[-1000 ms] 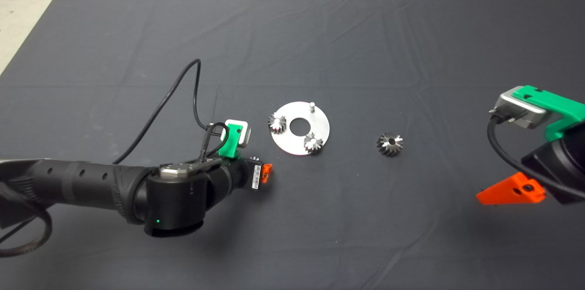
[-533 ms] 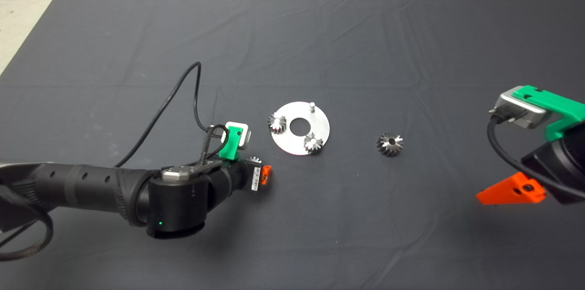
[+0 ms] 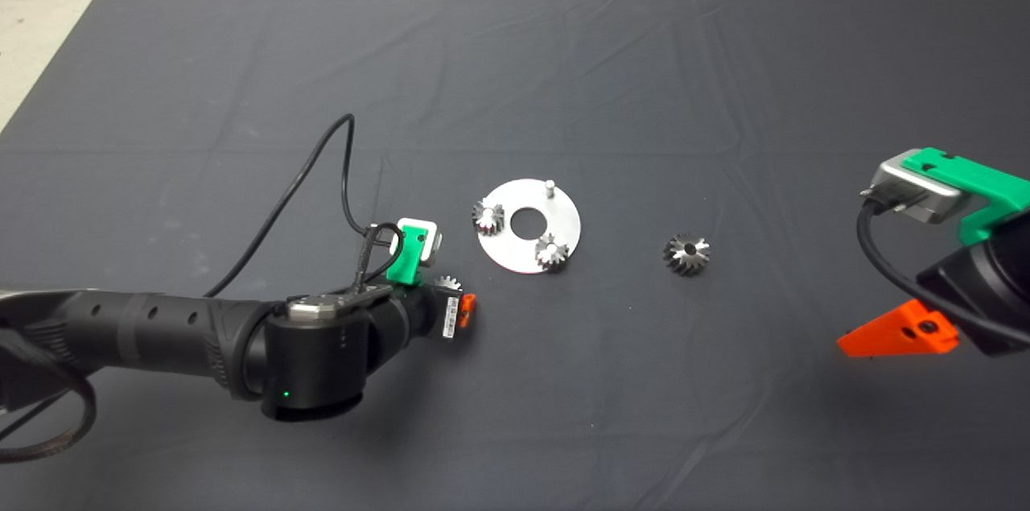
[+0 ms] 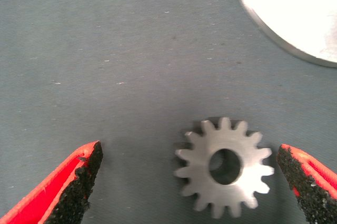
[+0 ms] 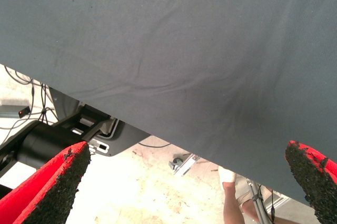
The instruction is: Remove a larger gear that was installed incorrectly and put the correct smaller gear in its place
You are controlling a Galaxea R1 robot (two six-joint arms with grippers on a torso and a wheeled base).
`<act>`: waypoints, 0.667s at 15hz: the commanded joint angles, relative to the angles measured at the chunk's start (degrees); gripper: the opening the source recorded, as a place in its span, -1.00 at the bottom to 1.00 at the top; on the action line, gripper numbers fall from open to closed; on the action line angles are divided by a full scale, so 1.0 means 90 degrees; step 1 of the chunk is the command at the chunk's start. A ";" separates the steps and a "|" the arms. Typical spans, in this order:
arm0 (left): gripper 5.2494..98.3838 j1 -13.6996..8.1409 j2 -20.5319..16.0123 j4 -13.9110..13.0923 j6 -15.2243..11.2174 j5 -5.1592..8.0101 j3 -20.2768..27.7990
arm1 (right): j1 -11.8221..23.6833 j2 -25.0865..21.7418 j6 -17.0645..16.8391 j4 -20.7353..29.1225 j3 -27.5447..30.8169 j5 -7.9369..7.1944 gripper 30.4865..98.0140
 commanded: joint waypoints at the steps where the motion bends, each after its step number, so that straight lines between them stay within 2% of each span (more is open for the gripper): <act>1: 0.71 0.0007 0.0100 0.0119 0.0003 0.0377 -0.0011 | 0.0141 -0.0029 0.0049 0.0207 0.0005 0.0013 0.99; 6: 0.60 0.0016 0.0093 0.0129 0.0013 0.0377 -0.0011 | 0.0141 -0.0020 0.0049 0.0207 -0.0025 0.0013 0.99; 7: 0.52 0.0036 0.0093 0.0129 0.0013 0.0377 -0.0011 | 0.0151 -0.0020 0.0042 0.0207 -0.0025 0.0013 0.99; 10: 0.47 0.0105 0.0083 0.0275 0.0013 0.0386 0.0009 | 0.0170 -0.0020 0.0048 0.0207 -0.0025 0.0013 0.99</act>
